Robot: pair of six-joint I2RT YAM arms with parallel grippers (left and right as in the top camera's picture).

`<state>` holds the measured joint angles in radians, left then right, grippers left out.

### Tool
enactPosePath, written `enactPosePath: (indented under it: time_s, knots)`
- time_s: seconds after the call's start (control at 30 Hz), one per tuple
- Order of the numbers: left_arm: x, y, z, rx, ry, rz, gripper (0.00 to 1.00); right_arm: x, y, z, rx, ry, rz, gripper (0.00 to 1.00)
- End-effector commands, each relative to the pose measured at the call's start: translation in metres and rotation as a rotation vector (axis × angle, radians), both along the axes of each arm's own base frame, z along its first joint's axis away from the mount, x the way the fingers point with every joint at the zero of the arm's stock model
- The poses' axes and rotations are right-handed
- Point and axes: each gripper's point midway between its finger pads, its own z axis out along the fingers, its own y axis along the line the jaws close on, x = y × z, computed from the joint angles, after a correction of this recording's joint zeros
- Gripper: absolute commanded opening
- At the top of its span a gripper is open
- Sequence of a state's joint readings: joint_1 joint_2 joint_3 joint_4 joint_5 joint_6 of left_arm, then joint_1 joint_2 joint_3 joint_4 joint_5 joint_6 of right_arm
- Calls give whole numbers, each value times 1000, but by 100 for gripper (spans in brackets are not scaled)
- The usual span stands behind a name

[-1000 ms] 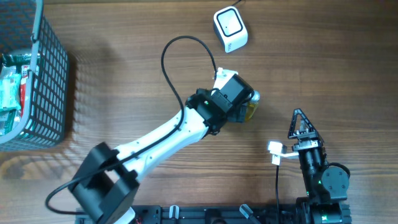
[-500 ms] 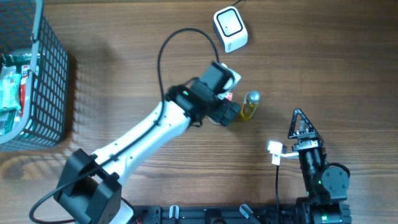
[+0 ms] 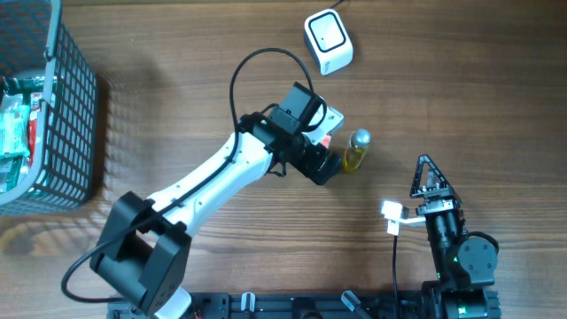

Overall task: Scan the item barcode
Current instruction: 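Carry the Kleenex pack with the left gripper under the scanner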

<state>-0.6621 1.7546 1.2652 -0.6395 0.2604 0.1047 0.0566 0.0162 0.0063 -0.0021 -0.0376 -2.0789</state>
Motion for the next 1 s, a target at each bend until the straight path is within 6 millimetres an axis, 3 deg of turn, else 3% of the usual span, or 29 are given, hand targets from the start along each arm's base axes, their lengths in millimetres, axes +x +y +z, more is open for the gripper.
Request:
enactPosePath:
  time_s: [0.0,0.1,0.3,0.73,0.87,0.97]
  knots:
    - [-1,-2,-20,19,24,-22,100,0,3,0,-41,-4,16,100]
    - [1,-4,-25,20,25,-22,98,0,3,0,-41,-4,16,100]
    - [6,2,-31,62,4,-2,81,0,3,0,-42,-4,16,100]
    - [6,5,-32,69,20,31,68,0,3,-1,-41,-2,16,100]
    - [4,4,-32,63,29,26,54,0,3,-1,-41,-2,16,100]
    - [0,0,-31,41,49,13,56,0,3,-1,-41,-1,16,100]
